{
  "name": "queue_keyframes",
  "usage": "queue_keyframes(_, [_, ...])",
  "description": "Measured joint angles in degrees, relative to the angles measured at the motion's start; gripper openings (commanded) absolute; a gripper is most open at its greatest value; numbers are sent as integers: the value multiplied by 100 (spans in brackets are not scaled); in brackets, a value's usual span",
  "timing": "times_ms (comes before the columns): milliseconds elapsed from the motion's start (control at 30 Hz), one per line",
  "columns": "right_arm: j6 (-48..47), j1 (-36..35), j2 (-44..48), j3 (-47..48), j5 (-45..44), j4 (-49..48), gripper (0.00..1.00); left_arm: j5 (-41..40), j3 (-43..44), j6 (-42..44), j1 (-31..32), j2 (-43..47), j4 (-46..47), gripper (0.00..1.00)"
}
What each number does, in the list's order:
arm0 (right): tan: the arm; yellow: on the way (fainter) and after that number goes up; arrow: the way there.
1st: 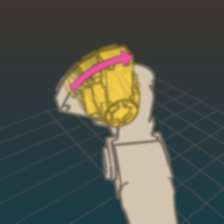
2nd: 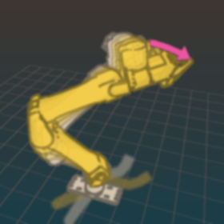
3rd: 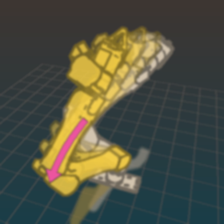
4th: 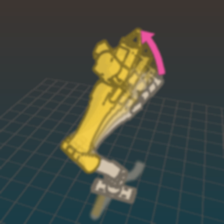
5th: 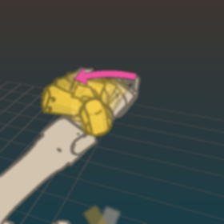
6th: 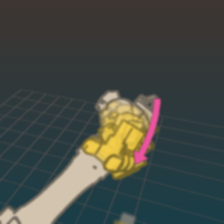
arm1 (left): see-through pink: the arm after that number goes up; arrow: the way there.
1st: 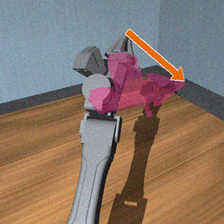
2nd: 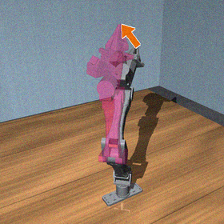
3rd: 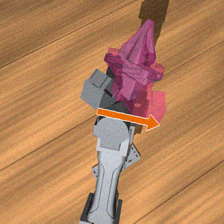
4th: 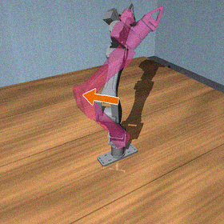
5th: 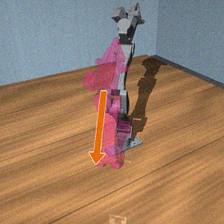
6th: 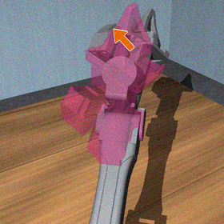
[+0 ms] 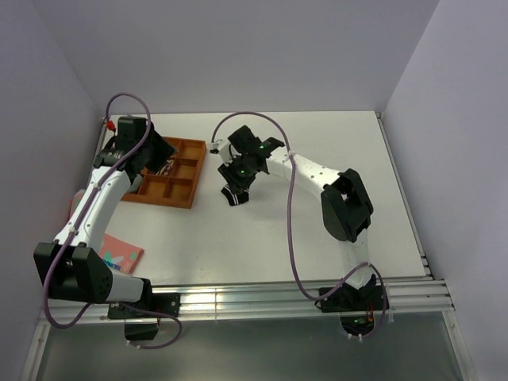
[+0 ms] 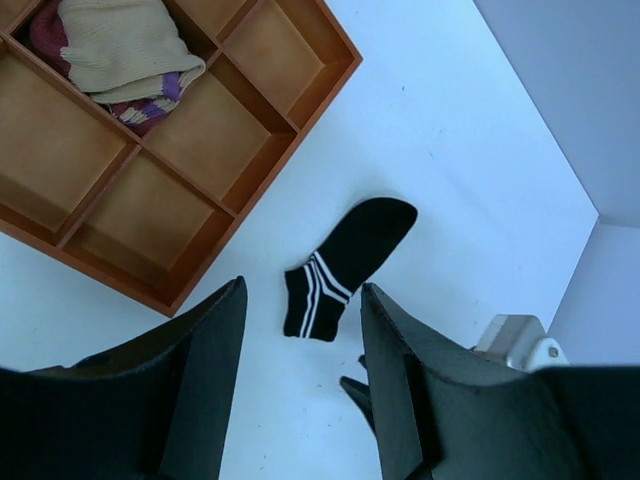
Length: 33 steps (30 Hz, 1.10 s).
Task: Roll the socks
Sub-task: Place the sock in the storage box, then roll the sock at the center of the board.
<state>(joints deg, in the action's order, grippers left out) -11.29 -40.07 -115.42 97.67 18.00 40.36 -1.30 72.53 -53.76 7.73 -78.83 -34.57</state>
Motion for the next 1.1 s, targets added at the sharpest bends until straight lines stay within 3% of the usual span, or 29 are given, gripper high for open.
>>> queue_keyframes(500, [1051,-181,-1137,61,-846,-857,36,155,-7,48,35,144,4,55])
queue_keyframes(1100, [1360,-404,-1029,-48,-1495,-1292,41,317,48,251,39,2,4,55])
